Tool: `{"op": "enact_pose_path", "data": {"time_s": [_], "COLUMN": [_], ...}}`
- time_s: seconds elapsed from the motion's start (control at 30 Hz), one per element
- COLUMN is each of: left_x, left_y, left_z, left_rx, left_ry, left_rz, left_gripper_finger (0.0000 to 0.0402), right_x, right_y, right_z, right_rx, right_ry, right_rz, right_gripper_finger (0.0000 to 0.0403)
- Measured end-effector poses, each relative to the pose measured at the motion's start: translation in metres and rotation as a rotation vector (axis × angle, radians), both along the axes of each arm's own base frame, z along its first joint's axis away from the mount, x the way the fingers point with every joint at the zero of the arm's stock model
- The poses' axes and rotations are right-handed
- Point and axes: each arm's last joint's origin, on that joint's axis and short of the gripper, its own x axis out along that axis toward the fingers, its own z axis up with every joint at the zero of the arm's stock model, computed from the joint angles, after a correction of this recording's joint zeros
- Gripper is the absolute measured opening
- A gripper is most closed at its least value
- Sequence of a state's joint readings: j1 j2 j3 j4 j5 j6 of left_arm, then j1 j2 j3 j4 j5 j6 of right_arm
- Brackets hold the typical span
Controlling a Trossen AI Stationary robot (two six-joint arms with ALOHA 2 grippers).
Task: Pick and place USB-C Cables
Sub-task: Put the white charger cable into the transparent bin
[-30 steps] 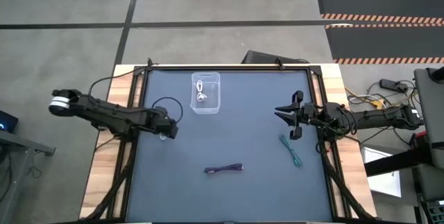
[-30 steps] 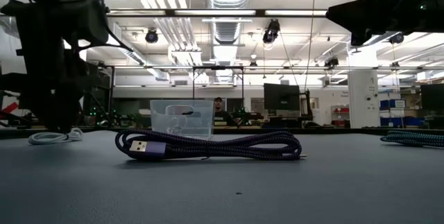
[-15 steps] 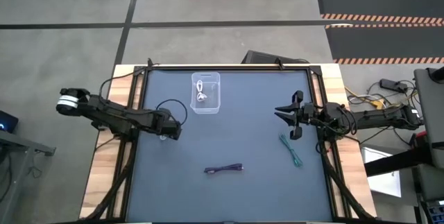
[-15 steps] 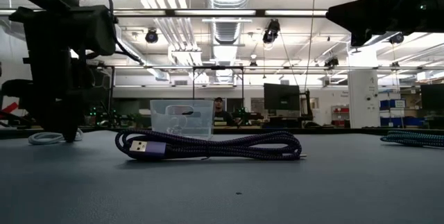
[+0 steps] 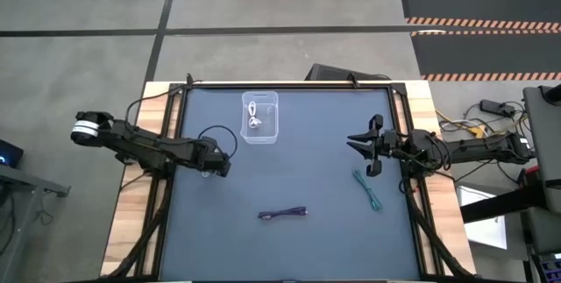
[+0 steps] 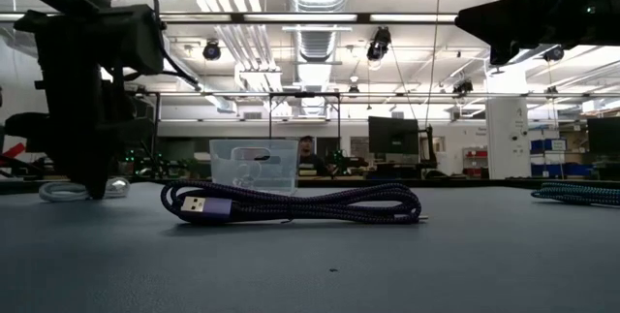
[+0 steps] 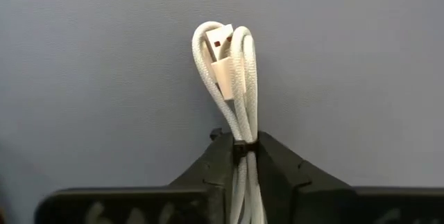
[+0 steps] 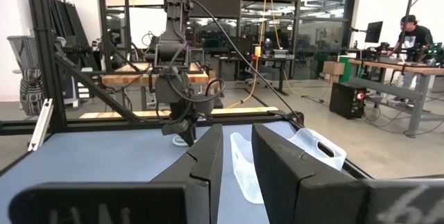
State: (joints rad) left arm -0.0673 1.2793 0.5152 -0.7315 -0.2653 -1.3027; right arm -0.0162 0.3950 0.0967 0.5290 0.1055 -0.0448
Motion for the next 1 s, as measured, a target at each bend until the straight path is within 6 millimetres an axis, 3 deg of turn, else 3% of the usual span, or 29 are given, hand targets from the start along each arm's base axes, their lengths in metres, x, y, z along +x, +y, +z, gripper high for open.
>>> {"op": "enact_pose_path", "data": {"time_s": [0.27, 0.63, 0.83, 1.0], "left_x": [0.001, 0.006, 0.023, 0.035], "left_y": [-0.001, -0.011, -0.021, -0.025], "left_z": [0.011, 0.073, 0.108, 0.134], "left_rx": [0.036, 0.29, 0.462, 0.647], "left_ry": [-0.033, -0.29, -0.528, -0.747], "left_rz": [-0.064, -0.274, -0.56, -0.685], "left_gripper_finger": [0.0022, 0.0022, 0.0022, 0.0022], "right_x": [0.0, -0.005, -0.012, -0.014], "right_y": [0.0, 0.0, 0.0, 0.0], "right_z": [0.0, 0.004, 0.011, 0.012], "right_rx": [0.009, -0.027, -0.056, -0.072], "right_ry": [-0.001, -0.042, -0.101, -0.117], "right_rz": [0.002, -0.003, -0.008, -0.012], "right_gripper_finger": [0.0068, 0.0068, 0.0068, 0.0068]}}
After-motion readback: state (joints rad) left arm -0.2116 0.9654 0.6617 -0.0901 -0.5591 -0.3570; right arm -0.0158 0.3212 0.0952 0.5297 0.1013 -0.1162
